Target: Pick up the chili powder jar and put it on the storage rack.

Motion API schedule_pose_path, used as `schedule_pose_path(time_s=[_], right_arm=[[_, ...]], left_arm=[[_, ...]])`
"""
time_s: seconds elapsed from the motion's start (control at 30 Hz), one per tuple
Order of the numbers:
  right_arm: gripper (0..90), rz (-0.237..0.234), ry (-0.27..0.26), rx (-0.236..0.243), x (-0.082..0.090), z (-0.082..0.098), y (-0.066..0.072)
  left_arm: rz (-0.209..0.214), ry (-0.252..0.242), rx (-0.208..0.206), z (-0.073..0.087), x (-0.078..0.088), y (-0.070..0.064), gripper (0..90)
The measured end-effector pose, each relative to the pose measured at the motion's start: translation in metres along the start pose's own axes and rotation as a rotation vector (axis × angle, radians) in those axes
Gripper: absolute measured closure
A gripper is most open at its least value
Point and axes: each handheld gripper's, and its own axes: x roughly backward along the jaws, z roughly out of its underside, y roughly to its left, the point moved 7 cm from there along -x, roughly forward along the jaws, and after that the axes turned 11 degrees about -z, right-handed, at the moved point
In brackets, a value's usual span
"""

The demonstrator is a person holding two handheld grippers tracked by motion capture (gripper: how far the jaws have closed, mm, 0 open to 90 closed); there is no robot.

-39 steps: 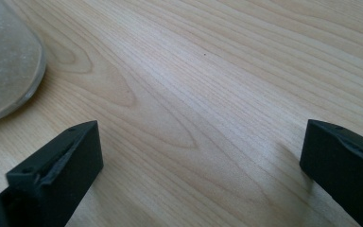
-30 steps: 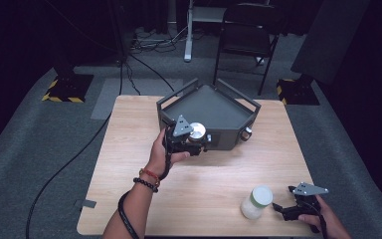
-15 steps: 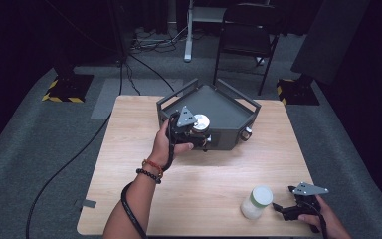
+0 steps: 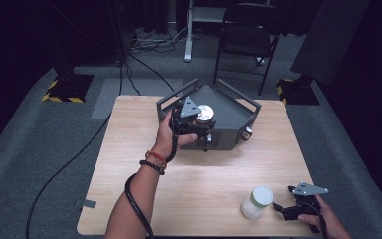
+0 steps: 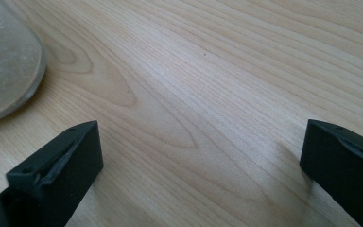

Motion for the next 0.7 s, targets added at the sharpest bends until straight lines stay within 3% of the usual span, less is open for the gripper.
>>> schedule_pose_path(time_s=[0.13, 0.7], right_arm=[[0.0, 0.0, 0.0, 0.0, 0.0, 0.0, 0.0], [0.0, 0.001, 0.001, -0.002, 0.0, 0.0, 0.0]], left_arm=[[-0.01, 0.006, -0.013, -0.004, -0.004, 0.0, 31.9], [-0.085, 0.006, 0.0, -0.016, -0.022, 0.017, 31.9]])
